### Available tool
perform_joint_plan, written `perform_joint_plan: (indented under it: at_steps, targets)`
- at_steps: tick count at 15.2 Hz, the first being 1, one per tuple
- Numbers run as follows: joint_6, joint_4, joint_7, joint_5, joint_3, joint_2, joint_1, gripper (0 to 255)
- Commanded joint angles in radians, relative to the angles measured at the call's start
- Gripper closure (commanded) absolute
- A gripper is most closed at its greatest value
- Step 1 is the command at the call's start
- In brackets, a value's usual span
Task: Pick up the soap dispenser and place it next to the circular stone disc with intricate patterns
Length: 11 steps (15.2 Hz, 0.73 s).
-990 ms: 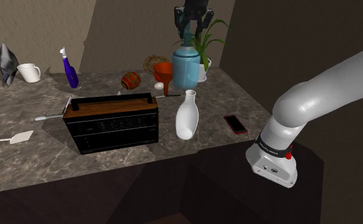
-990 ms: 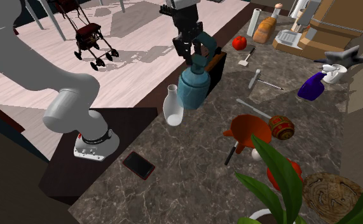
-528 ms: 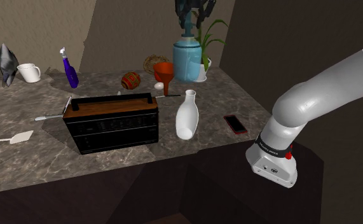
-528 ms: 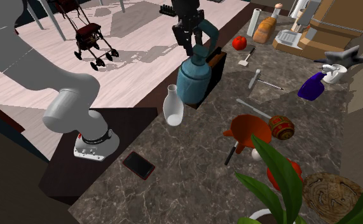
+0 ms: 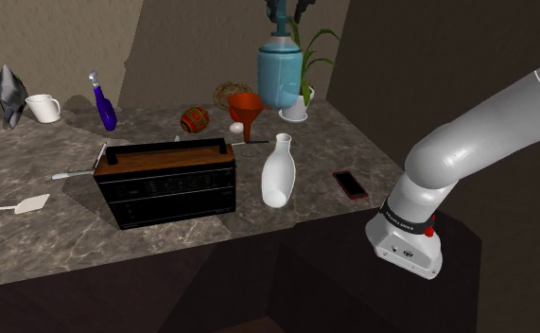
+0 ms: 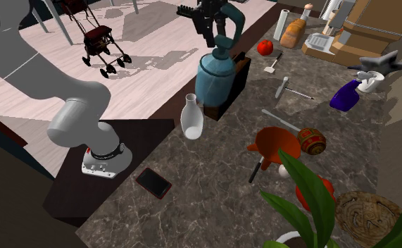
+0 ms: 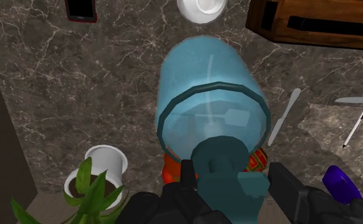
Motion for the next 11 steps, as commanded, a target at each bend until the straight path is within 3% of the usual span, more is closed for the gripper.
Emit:
perform_joint_plan:
  at_steps: [1,11]
  targets:
    - [-0.027,0.038,-0.002,-0.003,0.001,0.01,-0.002,255]
    - [-0.164,0.246,-0.007,-0.022,0.012,0.083,-0.016,255]
